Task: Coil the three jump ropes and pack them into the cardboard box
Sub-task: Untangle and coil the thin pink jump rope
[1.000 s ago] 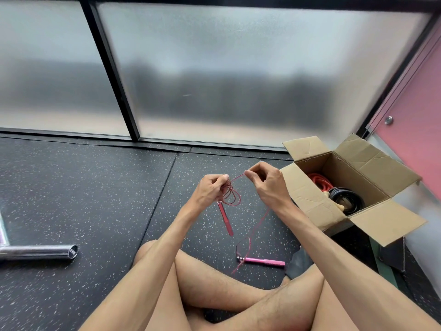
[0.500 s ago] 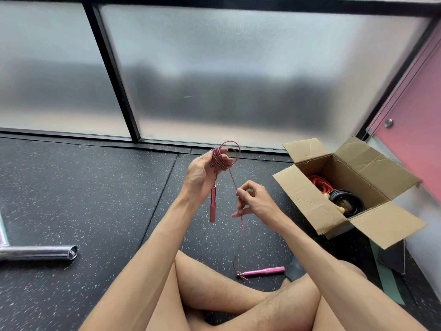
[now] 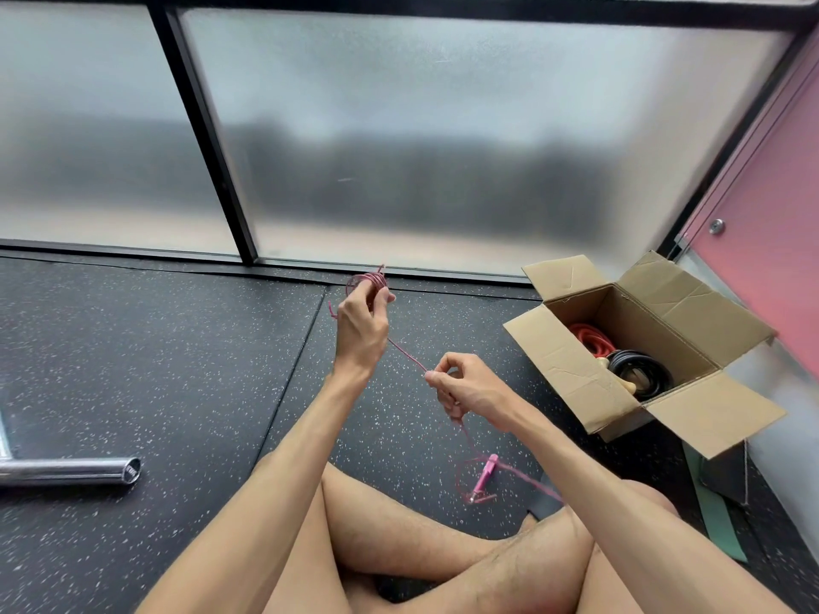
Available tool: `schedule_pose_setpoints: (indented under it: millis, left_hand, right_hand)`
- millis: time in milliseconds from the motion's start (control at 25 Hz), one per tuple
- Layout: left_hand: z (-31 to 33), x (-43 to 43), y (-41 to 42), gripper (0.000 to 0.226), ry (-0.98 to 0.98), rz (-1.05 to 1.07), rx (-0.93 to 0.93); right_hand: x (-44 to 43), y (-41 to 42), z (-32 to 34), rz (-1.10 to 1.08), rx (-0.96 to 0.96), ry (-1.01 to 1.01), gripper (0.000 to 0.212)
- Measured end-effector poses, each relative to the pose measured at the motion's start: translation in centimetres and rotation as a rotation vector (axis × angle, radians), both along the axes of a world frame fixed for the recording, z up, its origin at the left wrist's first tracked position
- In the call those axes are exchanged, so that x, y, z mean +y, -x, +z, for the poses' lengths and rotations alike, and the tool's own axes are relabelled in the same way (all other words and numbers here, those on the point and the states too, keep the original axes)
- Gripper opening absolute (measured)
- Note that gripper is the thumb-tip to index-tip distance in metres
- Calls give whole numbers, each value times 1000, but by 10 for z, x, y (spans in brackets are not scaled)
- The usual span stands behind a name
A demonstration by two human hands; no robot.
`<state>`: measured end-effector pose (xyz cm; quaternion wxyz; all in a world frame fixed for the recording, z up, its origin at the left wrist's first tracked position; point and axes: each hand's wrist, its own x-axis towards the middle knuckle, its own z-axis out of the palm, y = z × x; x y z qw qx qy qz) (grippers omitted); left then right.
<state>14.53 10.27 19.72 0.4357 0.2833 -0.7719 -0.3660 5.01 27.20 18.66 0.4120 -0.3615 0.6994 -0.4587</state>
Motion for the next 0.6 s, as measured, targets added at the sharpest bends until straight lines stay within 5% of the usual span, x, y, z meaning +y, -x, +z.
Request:
schedule_pose_setpoints:
  millis: [120, 280, 440, 600]
  left_hand:
    - [-27, 2, -6, 16, 172, -9, -257]
    - [-25, 15, -16, 39, 96, -97, -427]
    - [-7, 19, -16, 59, -19, -118, -363]
    - [15, 19, -5, 49, -534, -261, -106]
  right_hand:
    - [-4, 5, 10, -63, 279, 79, 16]
    - [-6, 13, 21, -139, 471, 229, 15]
    - [-8, 20, 24, -251, 529, 298, 18]
    - [-10, 26, 20, -273, 504, 320, 24]
